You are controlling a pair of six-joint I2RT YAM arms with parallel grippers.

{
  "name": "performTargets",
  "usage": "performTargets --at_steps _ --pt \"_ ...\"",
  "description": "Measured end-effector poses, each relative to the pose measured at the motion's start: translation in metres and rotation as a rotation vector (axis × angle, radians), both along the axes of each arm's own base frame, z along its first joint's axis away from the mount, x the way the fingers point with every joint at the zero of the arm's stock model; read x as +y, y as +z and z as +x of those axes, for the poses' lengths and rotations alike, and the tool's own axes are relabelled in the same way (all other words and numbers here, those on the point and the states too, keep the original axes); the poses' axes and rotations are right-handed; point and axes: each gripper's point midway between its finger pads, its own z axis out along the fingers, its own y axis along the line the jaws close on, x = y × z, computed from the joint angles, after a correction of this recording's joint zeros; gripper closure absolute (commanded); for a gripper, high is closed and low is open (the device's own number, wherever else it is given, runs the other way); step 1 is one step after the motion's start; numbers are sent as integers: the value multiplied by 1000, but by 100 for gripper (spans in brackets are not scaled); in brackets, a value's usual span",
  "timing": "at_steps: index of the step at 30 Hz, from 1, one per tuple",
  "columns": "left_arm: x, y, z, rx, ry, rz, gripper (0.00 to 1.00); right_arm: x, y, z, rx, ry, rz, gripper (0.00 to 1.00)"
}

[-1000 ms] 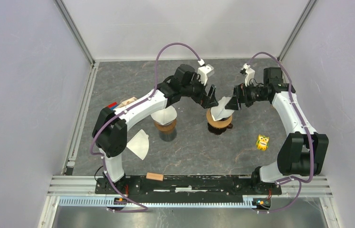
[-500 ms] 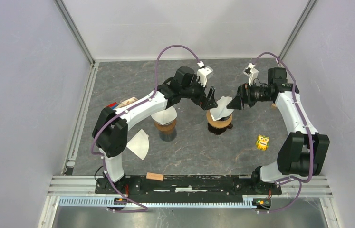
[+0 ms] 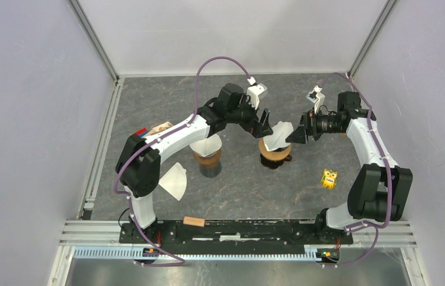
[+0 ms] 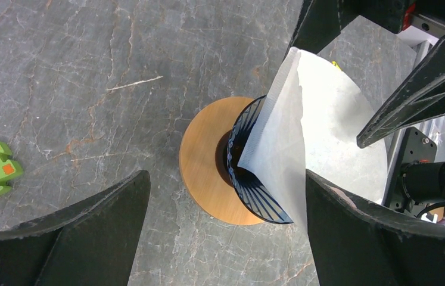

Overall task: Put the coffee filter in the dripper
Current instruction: Place the coffee filter in the coffee dripper.

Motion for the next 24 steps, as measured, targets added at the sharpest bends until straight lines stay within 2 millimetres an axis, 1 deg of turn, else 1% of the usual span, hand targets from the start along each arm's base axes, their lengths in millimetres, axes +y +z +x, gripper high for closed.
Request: performTargets --at_steps 6,11,20,24 --pt "3 -10 -1 12 2 11 0 1 -4 -4 -2 15 17 7" --pt "1 -14 1 12 1 9 0 1 -6 -2 3 19 24 7" --pt "-2 -38 5 41 -1 34 0 0 -17 5 20 17 28 8" --pt "-1 -43 7 49 3 40 0 0 -20 7 26 17 28 8"
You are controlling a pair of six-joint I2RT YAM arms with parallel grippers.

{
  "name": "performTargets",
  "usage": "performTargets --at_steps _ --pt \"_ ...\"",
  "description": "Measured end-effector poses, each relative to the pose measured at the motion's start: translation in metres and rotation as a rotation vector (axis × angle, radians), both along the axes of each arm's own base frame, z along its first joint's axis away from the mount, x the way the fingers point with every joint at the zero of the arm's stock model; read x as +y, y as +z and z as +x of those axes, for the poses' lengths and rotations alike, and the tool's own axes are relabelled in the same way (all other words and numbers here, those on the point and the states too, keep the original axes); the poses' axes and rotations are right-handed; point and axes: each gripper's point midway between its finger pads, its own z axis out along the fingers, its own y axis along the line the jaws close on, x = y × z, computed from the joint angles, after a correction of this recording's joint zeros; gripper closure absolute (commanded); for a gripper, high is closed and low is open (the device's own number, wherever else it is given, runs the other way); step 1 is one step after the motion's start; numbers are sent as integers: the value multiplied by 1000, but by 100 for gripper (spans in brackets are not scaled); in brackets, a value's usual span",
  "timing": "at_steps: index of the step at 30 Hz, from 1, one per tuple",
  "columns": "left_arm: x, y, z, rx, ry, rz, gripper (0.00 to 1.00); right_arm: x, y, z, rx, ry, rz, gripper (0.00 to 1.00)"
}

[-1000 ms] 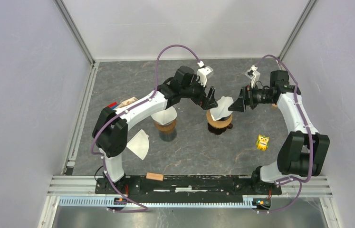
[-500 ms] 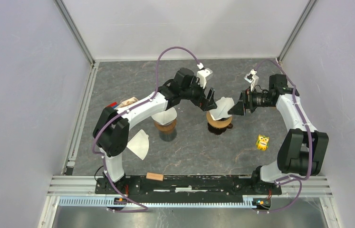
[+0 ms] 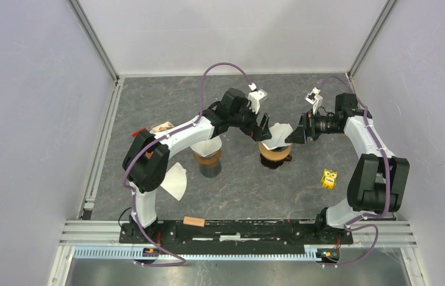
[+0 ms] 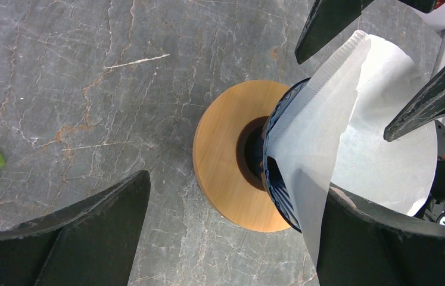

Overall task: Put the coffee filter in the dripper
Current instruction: Place the coffee filter in the coffee dripper.

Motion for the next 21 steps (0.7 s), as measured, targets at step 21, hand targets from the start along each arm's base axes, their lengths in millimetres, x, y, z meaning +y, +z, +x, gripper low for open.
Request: performTargets --at_steps 21 --pt "1 0 2 -1 3 -2 0 0 7 4 1 -12 4 6"
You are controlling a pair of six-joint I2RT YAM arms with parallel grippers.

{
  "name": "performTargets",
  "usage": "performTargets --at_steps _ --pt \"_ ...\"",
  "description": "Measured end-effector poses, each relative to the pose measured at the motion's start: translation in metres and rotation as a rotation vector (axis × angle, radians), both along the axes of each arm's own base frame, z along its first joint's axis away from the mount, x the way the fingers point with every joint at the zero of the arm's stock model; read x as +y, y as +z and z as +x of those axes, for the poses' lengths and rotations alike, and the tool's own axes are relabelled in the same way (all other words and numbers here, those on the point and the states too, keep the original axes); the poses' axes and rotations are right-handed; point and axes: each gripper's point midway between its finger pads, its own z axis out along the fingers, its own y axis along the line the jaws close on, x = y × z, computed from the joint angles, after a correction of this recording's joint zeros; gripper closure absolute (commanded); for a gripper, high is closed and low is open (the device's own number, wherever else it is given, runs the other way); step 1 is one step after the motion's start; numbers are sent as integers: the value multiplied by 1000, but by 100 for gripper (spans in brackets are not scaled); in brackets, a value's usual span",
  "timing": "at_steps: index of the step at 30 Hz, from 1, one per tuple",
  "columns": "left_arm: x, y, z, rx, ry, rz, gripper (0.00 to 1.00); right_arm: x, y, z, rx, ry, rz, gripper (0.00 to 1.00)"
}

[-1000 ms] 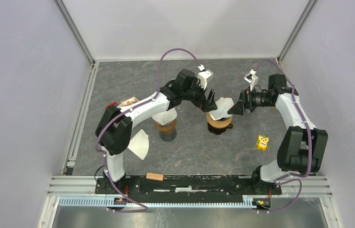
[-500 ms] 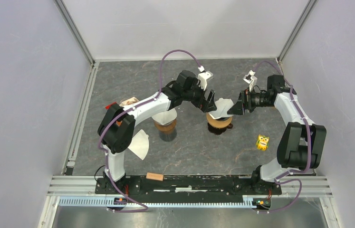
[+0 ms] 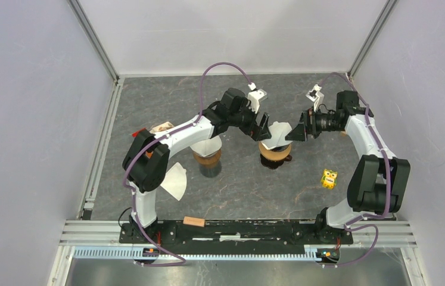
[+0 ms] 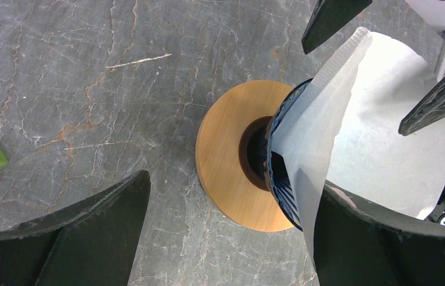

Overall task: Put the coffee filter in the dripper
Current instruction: Place the coffee filter in the coffee dripper.

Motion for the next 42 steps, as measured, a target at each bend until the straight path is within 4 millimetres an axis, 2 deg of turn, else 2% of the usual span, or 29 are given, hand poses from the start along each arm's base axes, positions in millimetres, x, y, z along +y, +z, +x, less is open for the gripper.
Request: performTargets --at_steps 10,29,37,42 --pt "1 2 0 6 1 6 0 0 19 7 -34 -16 1 5" --pt "-2 20 0 -9 -7 -14 0 -2 19 7 -34 -25 -12 5" --pt "-2 39 -6 -27 -30 -47 0 -4 18 7 -38 -29 -26 5" --pt "-2 45 -9 -28 -44 -60 0 -4 19 6 -38 -33 -36 5"
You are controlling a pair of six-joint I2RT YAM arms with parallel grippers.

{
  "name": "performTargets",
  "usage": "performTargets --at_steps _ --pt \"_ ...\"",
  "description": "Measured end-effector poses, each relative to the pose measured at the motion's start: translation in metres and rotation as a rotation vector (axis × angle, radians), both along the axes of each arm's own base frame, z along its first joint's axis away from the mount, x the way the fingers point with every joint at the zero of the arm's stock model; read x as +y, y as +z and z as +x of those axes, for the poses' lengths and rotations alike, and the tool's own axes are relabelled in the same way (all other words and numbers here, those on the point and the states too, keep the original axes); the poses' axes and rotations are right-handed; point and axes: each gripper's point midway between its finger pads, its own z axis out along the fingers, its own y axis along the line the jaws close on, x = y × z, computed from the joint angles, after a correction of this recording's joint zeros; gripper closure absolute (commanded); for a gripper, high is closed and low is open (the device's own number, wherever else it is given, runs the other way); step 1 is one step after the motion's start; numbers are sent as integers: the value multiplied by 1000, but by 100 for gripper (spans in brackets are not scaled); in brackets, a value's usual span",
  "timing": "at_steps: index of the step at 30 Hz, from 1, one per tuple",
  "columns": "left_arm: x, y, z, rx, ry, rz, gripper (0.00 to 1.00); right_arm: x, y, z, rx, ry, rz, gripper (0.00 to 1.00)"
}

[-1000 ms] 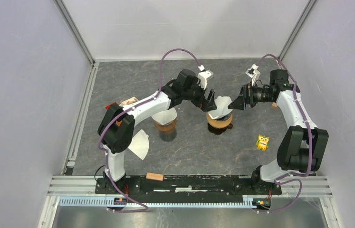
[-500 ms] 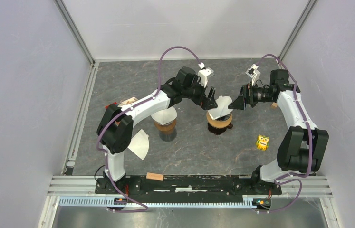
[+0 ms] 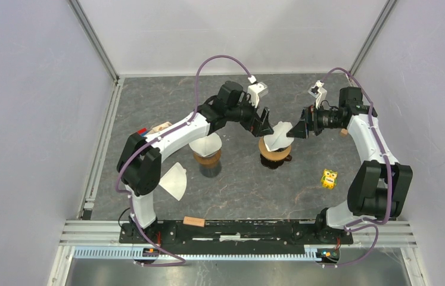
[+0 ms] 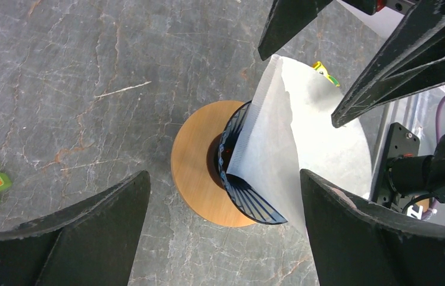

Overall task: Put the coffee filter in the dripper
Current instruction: Place the coffee filter in the coffee dripper, then reset both arms

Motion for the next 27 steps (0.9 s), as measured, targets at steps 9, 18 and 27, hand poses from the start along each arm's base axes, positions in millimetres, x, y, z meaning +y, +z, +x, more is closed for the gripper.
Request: performTargets --at_steps 9,18,27 --pt "1 16 -9 -13 -31 -34 0 1 3 -6 12 -1 -1 5" --pt "2 26 -10 -34 -30 -43 0 -7 24 4 -58 -26 -61 5" --pt "0 45 -1 -86 22 -29 0 -14 40 5 -171 -37 -173 7"
